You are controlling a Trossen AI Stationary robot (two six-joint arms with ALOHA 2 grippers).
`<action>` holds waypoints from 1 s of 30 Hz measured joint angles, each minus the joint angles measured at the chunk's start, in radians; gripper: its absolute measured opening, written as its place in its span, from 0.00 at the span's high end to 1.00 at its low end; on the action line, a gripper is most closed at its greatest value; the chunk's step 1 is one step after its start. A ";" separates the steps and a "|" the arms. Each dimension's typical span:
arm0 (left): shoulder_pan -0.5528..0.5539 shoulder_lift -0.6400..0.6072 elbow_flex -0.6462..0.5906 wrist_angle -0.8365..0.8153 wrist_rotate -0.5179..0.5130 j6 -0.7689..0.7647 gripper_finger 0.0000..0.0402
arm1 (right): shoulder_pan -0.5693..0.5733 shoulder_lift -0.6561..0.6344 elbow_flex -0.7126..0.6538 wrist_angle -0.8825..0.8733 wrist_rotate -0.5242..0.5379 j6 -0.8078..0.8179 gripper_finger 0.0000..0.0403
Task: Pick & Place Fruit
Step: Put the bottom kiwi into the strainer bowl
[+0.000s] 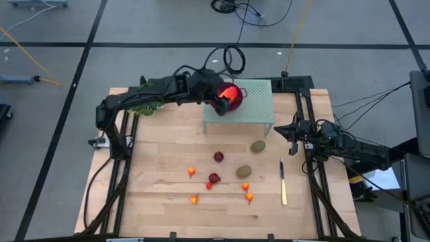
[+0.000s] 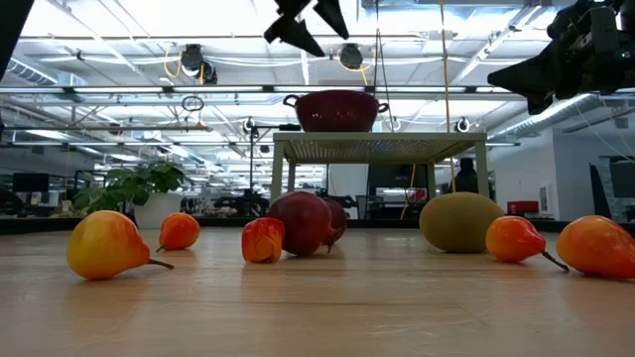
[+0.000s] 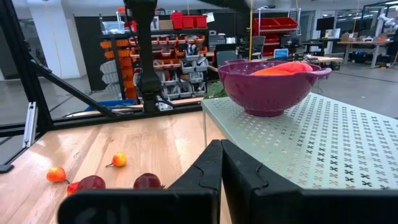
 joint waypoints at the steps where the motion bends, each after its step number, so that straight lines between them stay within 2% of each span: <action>1: -0.014 -0.005 0.000 -0.009 -0.003 -0.009 0.25 | 0.000 0.000 0.000 0.000 0.001 0.000 1.00; 8: -0.135 -0.026 0.000 -0.058 -0.050 -0.079 0.41 | 0.000 0.000 0.000 0.000 0.000 0.000 1.00; 18: -0.291 -0.026 0.000 -0.100 -0.053 -0.188 0.65 | 0.000 0.000 0.000 0.000 0.000 0.000 1.00; 30: -0.442 -0.026 0.000 -0.147 -0.054 -0.406 0.86 | 0.000 0.000 0.000 0.000 0.000 0.000 1.00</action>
